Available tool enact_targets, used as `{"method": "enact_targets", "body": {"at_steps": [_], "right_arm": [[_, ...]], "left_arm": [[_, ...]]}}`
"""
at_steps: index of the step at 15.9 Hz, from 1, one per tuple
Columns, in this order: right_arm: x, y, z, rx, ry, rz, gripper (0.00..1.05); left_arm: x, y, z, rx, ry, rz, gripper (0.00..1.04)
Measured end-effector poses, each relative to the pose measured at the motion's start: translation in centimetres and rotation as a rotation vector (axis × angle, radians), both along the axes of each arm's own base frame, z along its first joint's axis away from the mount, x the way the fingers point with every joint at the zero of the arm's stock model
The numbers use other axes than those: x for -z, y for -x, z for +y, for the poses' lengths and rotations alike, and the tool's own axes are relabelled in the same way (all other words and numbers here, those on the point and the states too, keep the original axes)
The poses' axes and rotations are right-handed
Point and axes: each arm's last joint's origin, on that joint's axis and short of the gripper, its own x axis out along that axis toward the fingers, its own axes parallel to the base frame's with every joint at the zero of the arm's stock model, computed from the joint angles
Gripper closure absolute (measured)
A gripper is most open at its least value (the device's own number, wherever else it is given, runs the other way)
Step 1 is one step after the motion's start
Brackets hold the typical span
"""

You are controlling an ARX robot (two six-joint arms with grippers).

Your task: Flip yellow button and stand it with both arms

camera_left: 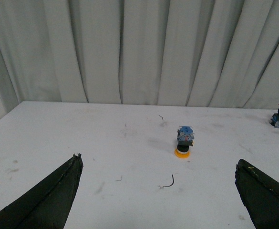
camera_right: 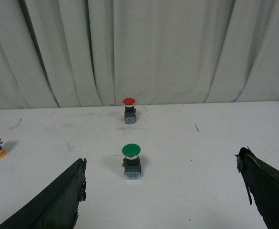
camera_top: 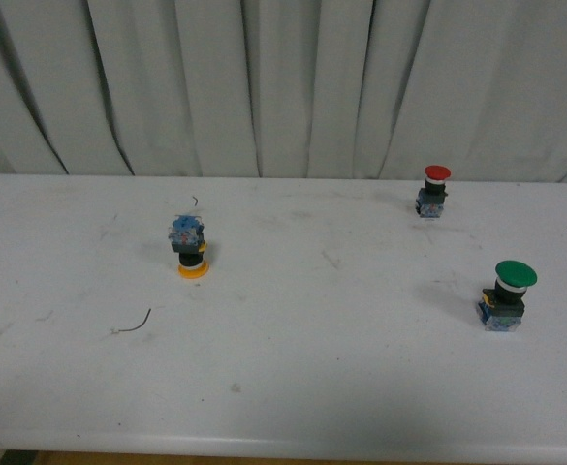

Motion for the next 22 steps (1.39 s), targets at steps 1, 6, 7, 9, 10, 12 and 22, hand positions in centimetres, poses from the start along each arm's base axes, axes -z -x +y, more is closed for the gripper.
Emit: {"method": "enact_targets", "body": {"at_steps": [1, 6, 7, 9, 10, 12, 22], "right_arm": [[0.0, 0.0, 0.0, 0.0, 0.0, 0.0, 0.06], [0.0, 0.0, 0.0, 0.0, 0.0, 0.0, 0.06], [0.0, 0.0, 0.0, -0.001, 0.0, 0.0, 0.06], [0.0, 0.0, 0.0, 0.0, 0.0, 0.0, 0.06], [0.0, 0.0, 0.0, 0.0, 0.0, 0.0, 0.06], [0.0, 0.0, 0.0, 0.0, 0.0, 0.0, 0.06], [0.0, 0.0, 0.0, 0.0, 0.0, 0.0, 0.06]], "left_arm": [[0.0, 0.0, 0.0, 0.0, 0.0, 0.0, 0.07], [-0.3, 0.0, 1.5, 0.025, 0.153, 0.25, 0.07], [-0.7, 0.0, 1.8, 0.028, 0.161, 0.236, 0.07], [-1.2, -0.7, 2.0, 0.034, 0.156, 0.213, 0.07], [-1.8, -1.8, 1.8, 0.06, 0.146, 0.199, 0.07], [-3.6, -5.0, 1.6, 0.075, 0.123, 0.153, 0.07], [1.8, -29.0, -5.4, 0.188, -0.04, 0.482, 0.07]]}}
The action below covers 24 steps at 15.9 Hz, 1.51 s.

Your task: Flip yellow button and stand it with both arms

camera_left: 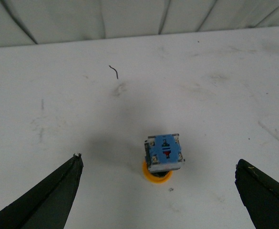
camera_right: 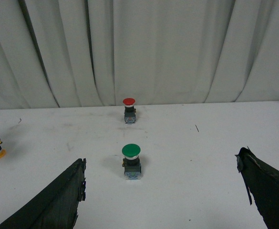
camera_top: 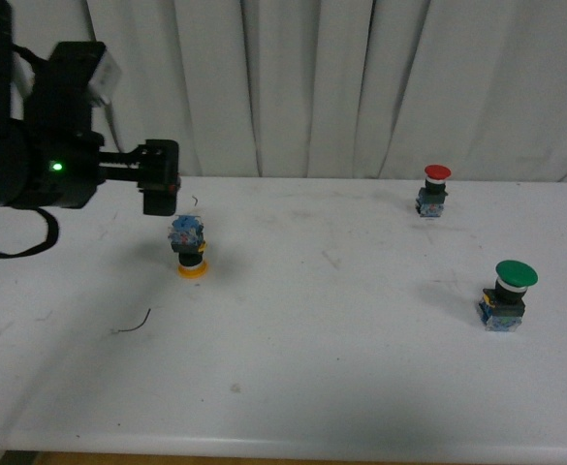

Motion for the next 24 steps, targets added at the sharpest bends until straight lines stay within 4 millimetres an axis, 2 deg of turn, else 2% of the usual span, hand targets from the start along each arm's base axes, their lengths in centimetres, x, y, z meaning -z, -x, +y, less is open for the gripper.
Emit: {"method": "enact_targets", "body": {"at_steps": [2, 6, 8, 11, 12, 14, 22, 24], "right_arm": [[0.0, 0.0, 0.0, 0.0, 0.0, 0.0, 0.06], [0.0, 0.0, 0.0, 0.0, 0.0, 0.0, 0.06], [0.0, 0.0, 0.0, 0.0, 0.0, 0.0, 0.06], [0.0, 0.0, 0.0, 0.0, 0.0, 0.0, 0.06], [0.0, 0.0, 0.0, 0.0, 0.0, 0.0, 0.06], [0.0, 0.0, 0.0, 0.0, 0.0, 0.0, 0.06], [0.0, 0.0, 0.0, 0.0, 0.0, 0.0, 0.06], [0.0, 0.0, 0.0, 0.0, 0.0, 0.0, 0.06]], "left_arm": [[1.1, -2.9, -1.1, 0.014, -0.021, 0.055, 0.07], [2.4, -5.4, -1.4, 0.015, -0.042, 0.127, 0.07], [2.4, -6.2, -1.5, 0.027, -0.038, 0.147, 0.07], [2.2, -6.6, -1.7, 0.05, -0.036, 0.18, 0.07], [3.7, -6.5, -1.9, 0.071, -0.032, 0.248, 0.07], [4.9, -6.4, -2.0, 0.083, -0.027, 0.292, 0.07], [5.3, -6.9, -2.4, 0.068, -0.043, 0.286, 0.07], [5.2, -7.0, -2.5, 0.066, -0.041, 0.273, 0.28]]}}
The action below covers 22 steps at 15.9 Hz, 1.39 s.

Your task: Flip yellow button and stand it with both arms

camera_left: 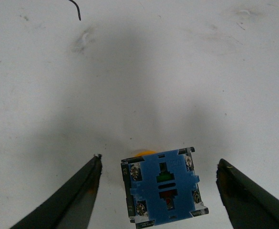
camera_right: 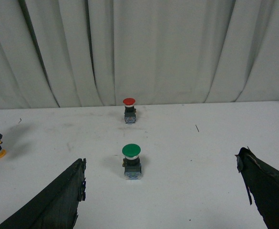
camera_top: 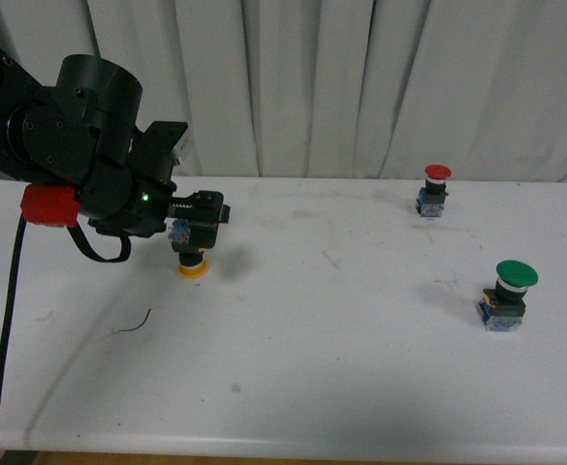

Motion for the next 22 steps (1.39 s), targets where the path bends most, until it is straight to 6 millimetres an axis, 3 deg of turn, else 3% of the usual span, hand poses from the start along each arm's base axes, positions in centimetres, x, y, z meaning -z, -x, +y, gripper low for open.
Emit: {"method": "enact_targets", "body": {"at_steps": [4, 6, 9, 11, 13, 17, 22], "right_arm": [[0.0, 0.0, 0.0, 0.0, 0.0, 0.0, 0.06], [0.0, 0.0, 0.0, 0.0, 0.0, 0.0, 0.06], [0.0, 0.0, 0.0, 0.0, 0.0, 0.0, 0.06], [0.0, 0.0, 0.0, 0.0, 0.0, 0.0, 0.06], [0.0, 0.0, 0.0, 0.0, 0.0, 0.0, 0.06], [0.0, 0.0, 0.0, 0.0, 0.0, 0.0, 0.06], [0.0, 0.0, 0.0, 0.0, 0.0, 0.0, 0.06]], "left_arm": [[-0.1, 0.0, -0.3, -0.013, 0.048, 0.007, 0.7], [-1.1, 0.6, -0.2, -0.013, 0.059, -0.007, 0.7], [-6.1, 2.4, -0.8, 0.019, 0.115, -0.112, 0.7], [-10.3, 5.6, -2.0, 0.095, 0.201, -0.193, 0.7], [-12.8, 9.5, -2.4, 0.146, 0.258, -0.247, 0.7], [-14.0, 16.1, -1.2, 0.176, 0.446, -0.23, 0.7], [-14.5, 18.3, -0.5, 0.195, 0.605, -0.231, 0.7]]}}
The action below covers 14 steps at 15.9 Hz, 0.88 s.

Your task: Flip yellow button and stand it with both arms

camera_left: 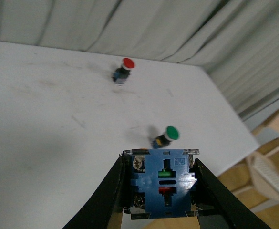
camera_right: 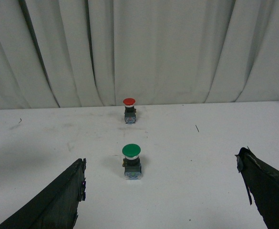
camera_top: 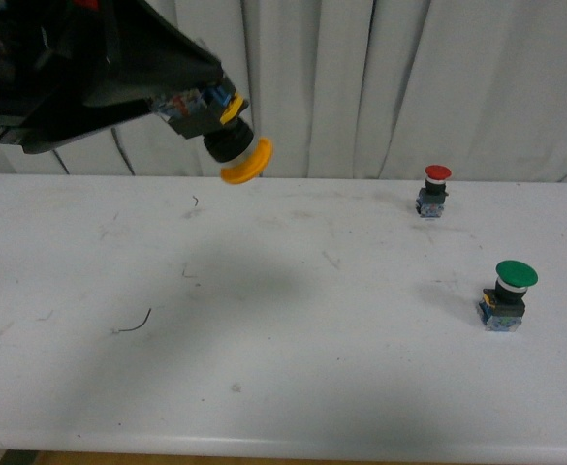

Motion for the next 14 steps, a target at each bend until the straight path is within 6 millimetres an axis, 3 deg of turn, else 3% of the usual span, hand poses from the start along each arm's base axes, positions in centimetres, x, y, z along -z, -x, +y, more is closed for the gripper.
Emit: {"method": "enact_targets", "body": {"at_steps": [3, 6, 8, 14], "right_arm": [[0.0, 0.0, 0.0, 0.0, 0.0, 0.0, 0.06], [0.0, 0.0, 0.0, 0.0, 0.0, 0.0, 0.06], [0.0, 0.0, 0.0, 0.0, 0.0, 0.0, 0.06], [0.0, 0.0, 0.0, 0.0, 0.0, 0.0, 0.06]], "left_arm": [[1.3, 1.3, 0.6, 0.053, 0.253, 0.117, 0.7], [1.9, 1.1, 1.0, 0.055, 0.475, 0.206, 0.7], [2.7, 0.6, 1.1, 0.043, 0.547, 0.256, 0.7], [2.2, 0.6, 1.0, 0.079, 0.655, 0.263, 0.7]]}}
